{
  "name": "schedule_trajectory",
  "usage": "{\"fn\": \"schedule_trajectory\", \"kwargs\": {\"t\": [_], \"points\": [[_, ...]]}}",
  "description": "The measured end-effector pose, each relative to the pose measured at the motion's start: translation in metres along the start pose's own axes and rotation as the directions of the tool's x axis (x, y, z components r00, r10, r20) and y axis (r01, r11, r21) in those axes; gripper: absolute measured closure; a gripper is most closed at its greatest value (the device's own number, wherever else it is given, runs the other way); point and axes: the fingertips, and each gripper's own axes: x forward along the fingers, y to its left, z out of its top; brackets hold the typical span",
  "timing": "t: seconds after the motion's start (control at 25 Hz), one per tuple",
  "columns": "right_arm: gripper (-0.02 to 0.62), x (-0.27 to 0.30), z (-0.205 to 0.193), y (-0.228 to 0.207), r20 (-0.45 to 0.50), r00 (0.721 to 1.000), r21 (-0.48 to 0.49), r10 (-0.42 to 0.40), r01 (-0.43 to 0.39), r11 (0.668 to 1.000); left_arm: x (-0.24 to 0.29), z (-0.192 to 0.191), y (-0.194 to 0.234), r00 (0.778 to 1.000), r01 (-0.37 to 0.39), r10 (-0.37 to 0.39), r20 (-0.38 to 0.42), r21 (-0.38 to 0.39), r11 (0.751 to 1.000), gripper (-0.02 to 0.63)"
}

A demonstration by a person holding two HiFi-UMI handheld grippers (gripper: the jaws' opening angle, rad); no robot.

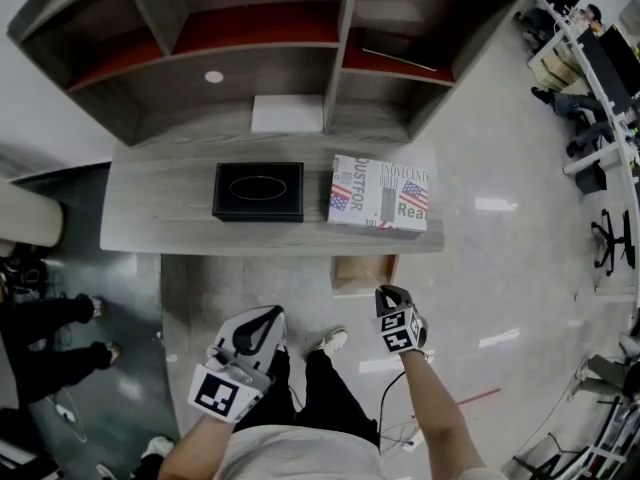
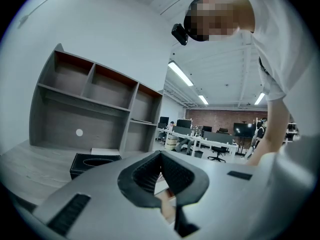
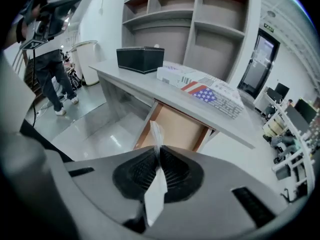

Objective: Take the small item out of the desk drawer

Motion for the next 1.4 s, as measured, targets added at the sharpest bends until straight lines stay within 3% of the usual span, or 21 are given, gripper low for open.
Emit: {"fn": "schedule_trajectory", "kwargs": {"t": [0.48, 0.72, 1.08, 1.4], "points": [[0.572, -0.074, 0.036, -0.029, 0.132, 0.986, 0.213, -0.101, 0.071, 0.974, 0.011, 0.044, -0.014, 0.996, 0.056, -0.060, 0.060, 0.067, 0.996, 0.589], [0.572, -0.117, 0.046, -0.046, 0.192, 0.967, 0.335, -0.168, 0.096, 0.937, 0.012, 0.068, -0.018, 0.991, 0.070, -0.080, 0.105, 0.095, 0.993, 0.589], [0.572, -0.186, 0.068, -0.068, 0.313, 0.910, 0.454, -0.272, 0.108, 0.884, 0.010, 0.105, -0.030, 0.978, 0.098, -0.123, 0.168, 0.152, 0.984, 0.589], [0.572, -0.254, 0.100, -0.091, 0.433, 0.831, 0.513, -0.349, 0.092, 0.853, 0.004, 0.136, -0.027, 0.967, 0.081, -0.124, 0.223, 0.192, 0.978, 0.589]]}}
